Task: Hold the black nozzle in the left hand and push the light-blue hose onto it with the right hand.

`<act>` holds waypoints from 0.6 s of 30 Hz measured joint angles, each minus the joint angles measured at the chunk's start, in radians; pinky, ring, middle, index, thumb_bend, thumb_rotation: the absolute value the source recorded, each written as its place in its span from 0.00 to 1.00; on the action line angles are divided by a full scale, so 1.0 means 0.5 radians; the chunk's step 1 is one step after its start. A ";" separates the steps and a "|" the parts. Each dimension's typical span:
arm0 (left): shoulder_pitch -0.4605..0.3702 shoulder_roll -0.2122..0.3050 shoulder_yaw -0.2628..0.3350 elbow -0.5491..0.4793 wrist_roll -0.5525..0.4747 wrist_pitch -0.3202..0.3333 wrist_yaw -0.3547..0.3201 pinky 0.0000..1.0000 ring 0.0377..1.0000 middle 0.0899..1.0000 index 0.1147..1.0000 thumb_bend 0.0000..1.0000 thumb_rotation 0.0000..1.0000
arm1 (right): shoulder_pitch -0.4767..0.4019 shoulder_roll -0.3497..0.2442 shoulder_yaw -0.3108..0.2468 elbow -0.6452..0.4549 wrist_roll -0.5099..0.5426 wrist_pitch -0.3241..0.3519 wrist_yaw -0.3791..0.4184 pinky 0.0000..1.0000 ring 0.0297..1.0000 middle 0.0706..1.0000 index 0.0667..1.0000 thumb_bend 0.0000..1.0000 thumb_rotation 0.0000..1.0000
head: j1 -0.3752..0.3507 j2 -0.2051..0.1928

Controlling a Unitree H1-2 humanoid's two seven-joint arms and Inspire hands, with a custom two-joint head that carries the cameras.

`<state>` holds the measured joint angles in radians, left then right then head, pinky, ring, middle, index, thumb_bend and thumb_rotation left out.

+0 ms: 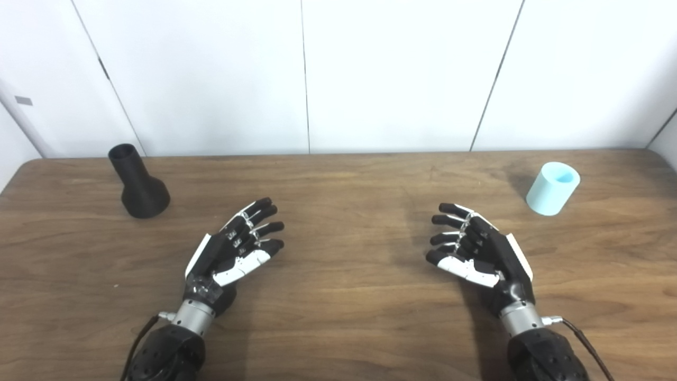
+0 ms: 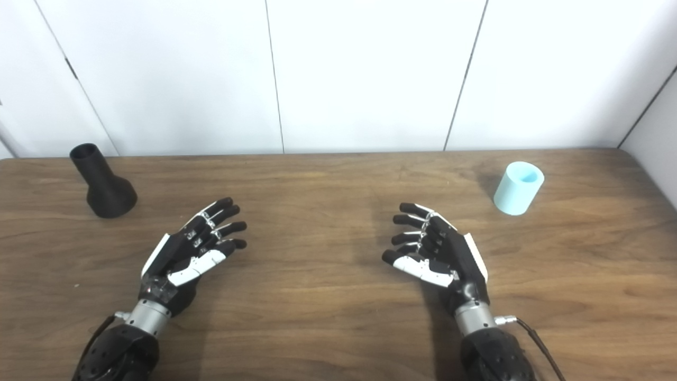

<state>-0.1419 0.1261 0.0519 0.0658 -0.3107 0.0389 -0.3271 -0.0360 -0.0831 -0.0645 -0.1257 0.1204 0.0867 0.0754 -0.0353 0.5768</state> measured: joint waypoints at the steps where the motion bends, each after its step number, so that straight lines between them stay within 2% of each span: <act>1: 0.000 0.000 0.000 0.000 0.000 0.000 -0.001 0.67 0.78 0.86 0.84 0.73 0.13 | 0.000 -0.001 0.001 0.000 -0.001 0.000 0.000 0.43 0.53 0.66 0.69 0.76 0.12 | 0.000 0.000; 14: 0.000 0.000 0.001 0.000 -0.002 0.000 0.000 0.68 0.78 0.85 0.84 0.72 0.12 | 0.000 -0.002 0.000 0.000 -0.007 0.001 -0.004 0.45 0.54 0.67 0.69 0.77 0.10 | 0.003 0.003; 16: 0.000 0.000 0.000 0.000 -0.001 -0.001 0.000 0.67 0.77 0.85 0.83 0.72 0.13 | 0.000 -0.005 0.000 0.000 -0.004 -0.001 0.001 0.45 0.54 0.67 0.70 0.75 0.09 | 0.076 -0.018; 17: 0.000 -0.001 -0.002 0.000 0.001 -0.005 0.001 0.67 0.77 0.85 0.83 0.73 0.14 | 0.000 -0.008 -0.002 0.002 -0.002 -0.004 0.006 0.45 0.54 0.66 0.70 0.75 0.09 | 0.219 -0.052; 18: -0.001 -0.003 -0.006 0.002 0.007 -0.011 0.003 0.65 0.76 0.84 0.83 0.75 0.15 | 0.000 -0.012 -0.005 0.005 -0.004 -0.007 0.008 0.45 0.55 0.66 0.70 0.74 0.08 | 0.245 -0.058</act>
<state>-0.1424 0.1246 0.0488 0.0670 -0.3071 0.0332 -0.3259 -0.0358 -0.0889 -0.0668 -0.1232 0.1185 0.0834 0.0792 0.0873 0.5477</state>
